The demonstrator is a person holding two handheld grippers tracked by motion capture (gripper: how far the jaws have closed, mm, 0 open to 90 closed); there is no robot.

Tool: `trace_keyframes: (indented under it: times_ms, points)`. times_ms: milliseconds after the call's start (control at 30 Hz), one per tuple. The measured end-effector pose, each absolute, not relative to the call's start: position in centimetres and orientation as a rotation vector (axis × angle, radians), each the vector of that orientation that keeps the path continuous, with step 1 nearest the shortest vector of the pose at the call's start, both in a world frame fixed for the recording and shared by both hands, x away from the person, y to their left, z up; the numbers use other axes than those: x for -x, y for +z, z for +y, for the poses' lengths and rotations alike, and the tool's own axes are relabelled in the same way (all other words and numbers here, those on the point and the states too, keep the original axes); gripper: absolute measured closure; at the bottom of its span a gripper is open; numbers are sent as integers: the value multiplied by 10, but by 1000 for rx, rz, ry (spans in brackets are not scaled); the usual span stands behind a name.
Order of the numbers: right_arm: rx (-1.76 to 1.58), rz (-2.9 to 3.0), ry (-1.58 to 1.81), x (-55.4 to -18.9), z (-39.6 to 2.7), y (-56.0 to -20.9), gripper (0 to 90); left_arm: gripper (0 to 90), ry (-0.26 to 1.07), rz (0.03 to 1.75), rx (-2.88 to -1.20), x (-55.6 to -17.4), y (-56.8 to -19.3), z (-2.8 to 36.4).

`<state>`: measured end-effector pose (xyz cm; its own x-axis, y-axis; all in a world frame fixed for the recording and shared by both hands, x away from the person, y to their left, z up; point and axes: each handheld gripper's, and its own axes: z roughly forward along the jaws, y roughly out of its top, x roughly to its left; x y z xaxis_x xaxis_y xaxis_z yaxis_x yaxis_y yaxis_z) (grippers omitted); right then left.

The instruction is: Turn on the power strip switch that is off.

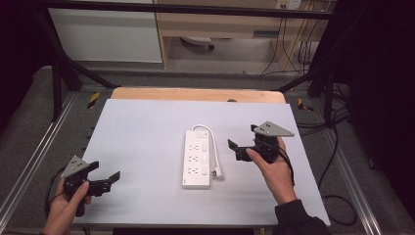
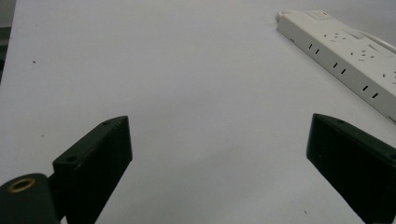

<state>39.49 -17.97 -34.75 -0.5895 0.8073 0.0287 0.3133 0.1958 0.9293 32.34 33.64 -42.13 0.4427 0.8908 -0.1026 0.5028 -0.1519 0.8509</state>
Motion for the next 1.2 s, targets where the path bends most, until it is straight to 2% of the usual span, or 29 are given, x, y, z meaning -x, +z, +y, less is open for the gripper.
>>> trace_keyframes:
  times_ms: [1200]
  points:
    - [-993,2030,1399,-410,-145,-341,57,68,551,1190,-1803,-323,-421,337]
